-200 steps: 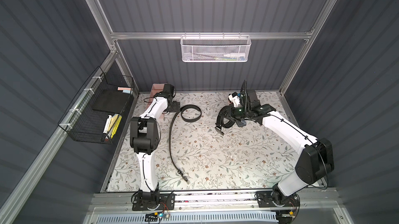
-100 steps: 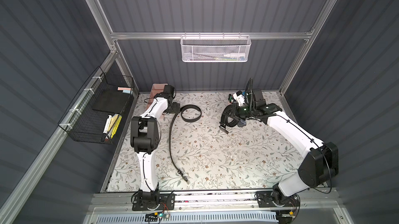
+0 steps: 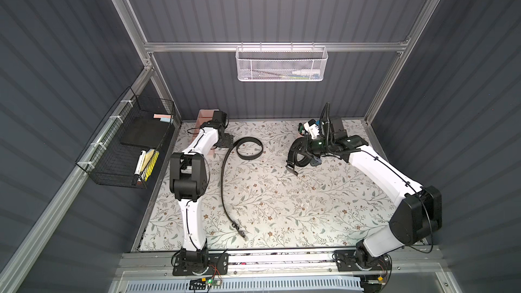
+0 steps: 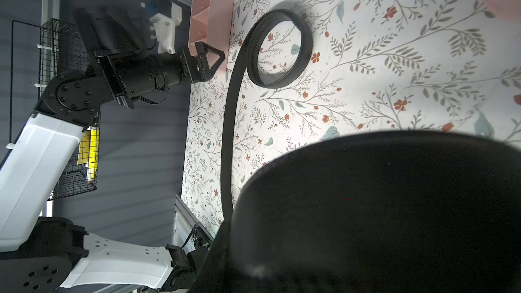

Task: Place the belts into the storage roll
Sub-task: Move the container to the center of the board.

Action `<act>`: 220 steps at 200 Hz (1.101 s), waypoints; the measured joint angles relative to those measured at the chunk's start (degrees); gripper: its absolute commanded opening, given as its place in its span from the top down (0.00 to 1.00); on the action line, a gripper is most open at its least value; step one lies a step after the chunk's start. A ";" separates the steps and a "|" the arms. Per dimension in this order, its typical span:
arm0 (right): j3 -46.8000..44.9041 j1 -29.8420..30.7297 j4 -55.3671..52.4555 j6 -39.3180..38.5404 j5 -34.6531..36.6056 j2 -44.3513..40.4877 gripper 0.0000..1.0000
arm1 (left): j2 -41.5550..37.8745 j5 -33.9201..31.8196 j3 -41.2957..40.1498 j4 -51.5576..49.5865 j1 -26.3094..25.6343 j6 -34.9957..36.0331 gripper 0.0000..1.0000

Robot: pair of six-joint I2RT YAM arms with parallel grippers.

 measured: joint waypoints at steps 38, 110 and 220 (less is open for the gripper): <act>0.00 0.00 -0.02 0.15 0.50 0.00 1.00 | 2.27 3.19 -0.07 0.63 0.13 0.57 0.01; 0.66 0.00 -2.82 -0.76 5.60 -0.04 1.00 | -1.53 17.35 -7.82 2.36 -4.39 -6.62 0.02; -3.50 -1.38 -0.11 -3.37 12.83 -9.09 1.00 | 5.75 28.68 -2.25 13.07 -19.23 -31.58 0.01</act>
